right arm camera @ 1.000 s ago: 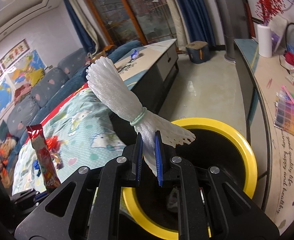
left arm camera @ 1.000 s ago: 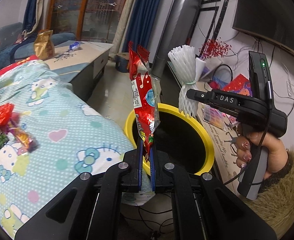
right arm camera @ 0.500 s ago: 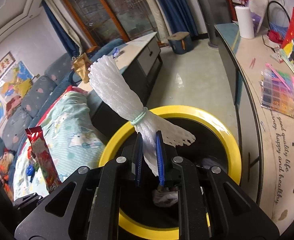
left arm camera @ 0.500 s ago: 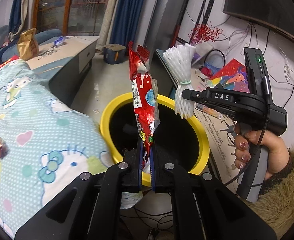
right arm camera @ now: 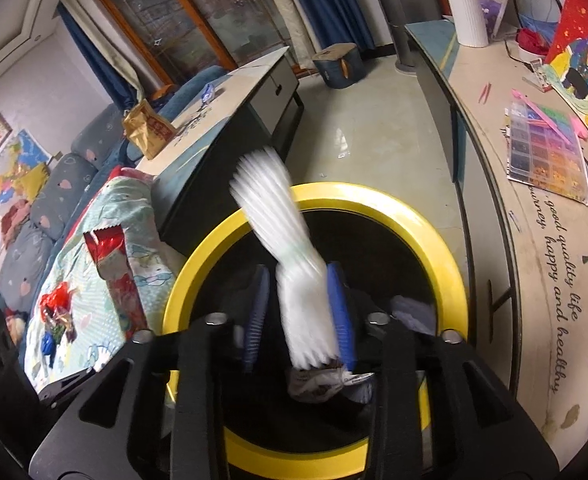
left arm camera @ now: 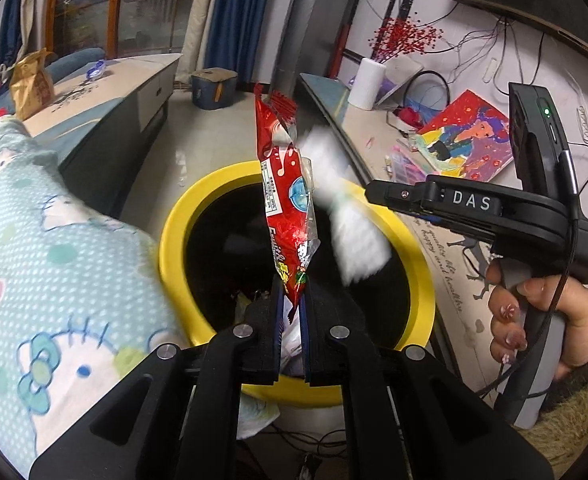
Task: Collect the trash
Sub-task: 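Carry both held items over the bin and open both tools, then move both tools back to the bedspread toward the blue balloon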
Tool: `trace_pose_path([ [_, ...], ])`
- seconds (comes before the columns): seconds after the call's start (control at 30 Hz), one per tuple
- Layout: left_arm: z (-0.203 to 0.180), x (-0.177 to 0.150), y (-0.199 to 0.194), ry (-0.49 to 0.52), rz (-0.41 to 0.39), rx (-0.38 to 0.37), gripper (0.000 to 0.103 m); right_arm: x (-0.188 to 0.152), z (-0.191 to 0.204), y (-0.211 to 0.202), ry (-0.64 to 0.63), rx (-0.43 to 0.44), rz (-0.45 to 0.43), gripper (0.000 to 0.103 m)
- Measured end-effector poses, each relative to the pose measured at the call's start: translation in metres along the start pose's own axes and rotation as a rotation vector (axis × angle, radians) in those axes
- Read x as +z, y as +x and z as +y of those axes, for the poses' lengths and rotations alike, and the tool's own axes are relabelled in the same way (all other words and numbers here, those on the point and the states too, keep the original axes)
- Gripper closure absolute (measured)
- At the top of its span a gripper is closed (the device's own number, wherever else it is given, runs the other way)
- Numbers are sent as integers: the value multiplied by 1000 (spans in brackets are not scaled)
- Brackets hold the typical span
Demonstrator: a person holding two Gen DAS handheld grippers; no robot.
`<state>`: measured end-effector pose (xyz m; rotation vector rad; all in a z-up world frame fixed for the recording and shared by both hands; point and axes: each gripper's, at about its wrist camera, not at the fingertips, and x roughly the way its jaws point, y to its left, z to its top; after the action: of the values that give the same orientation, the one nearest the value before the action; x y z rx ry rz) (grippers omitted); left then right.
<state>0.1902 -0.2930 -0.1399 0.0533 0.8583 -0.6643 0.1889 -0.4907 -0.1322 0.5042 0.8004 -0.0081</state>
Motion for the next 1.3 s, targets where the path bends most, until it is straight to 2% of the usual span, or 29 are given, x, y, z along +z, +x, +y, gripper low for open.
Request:
trace_pose_path([
  [0.03,0,0,2,1,-2,-1,87,0,-1,0,4,-5,-1,75],
  [0.1,1,0,3,-5,-6,-4,68,0,-4,-1,11,-16,-2,70],
  [0.13,1,0,3,-10,-9,-7,51,0,-4,-2,15,-17,-6,69],
  [0.17,2,0,1,-12,-15,-12,41,0,-4,-2,17,-16,-9,67],
  [0.27,3,-2,-4,-13,-31,-10,29,0,-2,-5,24,-16,-22,56],
  [0.37,7,-4,-13,-31,-50,-8,19,2,0,-7,23,-11,-30,54],
  [0.47,12,-6,-23,-45,-68,8,11,2,6,-11,8,-9,-44,44],
  [0.63,26,-7,-44,-86,-104,53,7,1,22,-18,-40,-9,-66,40],
  [0.83,46,-8,-80,-111,-165,128,7,-1,51,-25,-104,16,-103,35],
  [1.3,88,-21,-164,-156,-300,276,7,-24,136,-38,-274,125,-131,23],
])
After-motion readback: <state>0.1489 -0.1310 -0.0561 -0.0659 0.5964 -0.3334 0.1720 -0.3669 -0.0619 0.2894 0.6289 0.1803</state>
